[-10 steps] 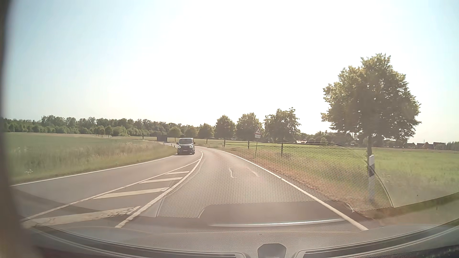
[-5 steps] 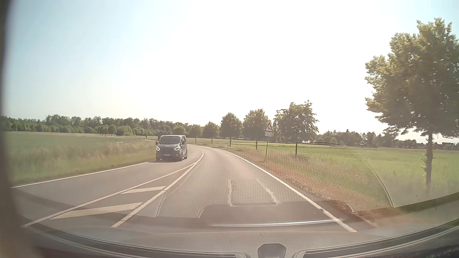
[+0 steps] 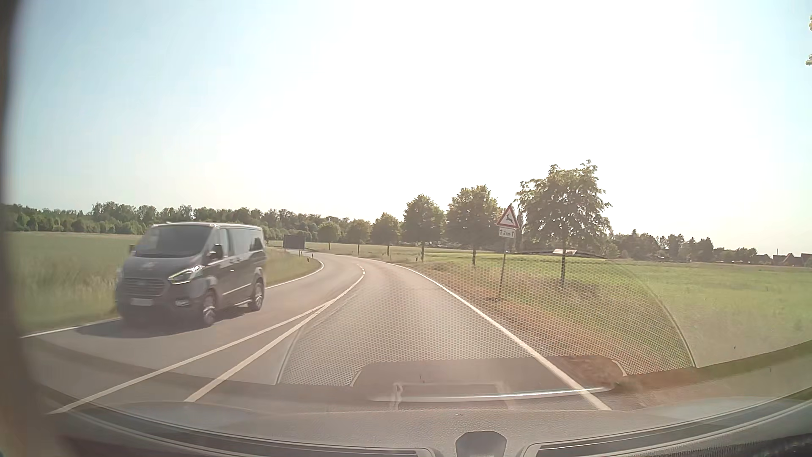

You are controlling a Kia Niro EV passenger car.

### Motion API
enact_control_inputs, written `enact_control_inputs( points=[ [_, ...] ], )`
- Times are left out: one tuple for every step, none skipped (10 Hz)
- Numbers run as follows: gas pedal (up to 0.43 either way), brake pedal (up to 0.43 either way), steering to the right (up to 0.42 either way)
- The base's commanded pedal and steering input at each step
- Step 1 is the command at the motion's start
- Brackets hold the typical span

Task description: Follow the waypoints while adhering to traffic rules and regulations

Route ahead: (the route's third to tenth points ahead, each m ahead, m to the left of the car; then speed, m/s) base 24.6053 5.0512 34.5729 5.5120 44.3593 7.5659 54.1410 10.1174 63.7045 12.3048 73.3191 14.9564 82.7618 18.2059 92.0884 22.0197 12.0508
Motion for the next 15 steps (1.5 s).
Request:
enact_control_inputs(
  points=[
    [0.311, 0.006, -0.025],
    [0.311, 0.006, -0.025],
    [0.311, 0.006, -0.025],
    [0.311, 0.006, -0.025],
    [0.311, 0.006, -0.025],
    [0.311, 0.006, -0.025],
    [0.311, 0.006, -0.025],
    [0.311, 0.006, -0.025],
    [0.311, 0.006, -0.024],
    [0.311, 0.006, -0.023],
    [0.299, 0.006, -0.021],
    [0.287, 0.006, -0.018],
    [0.287, 0.006, -0.016],
    [0.26, 0.006, -0.014],
    [0.26, 0.006, -0.013]
  ],
)
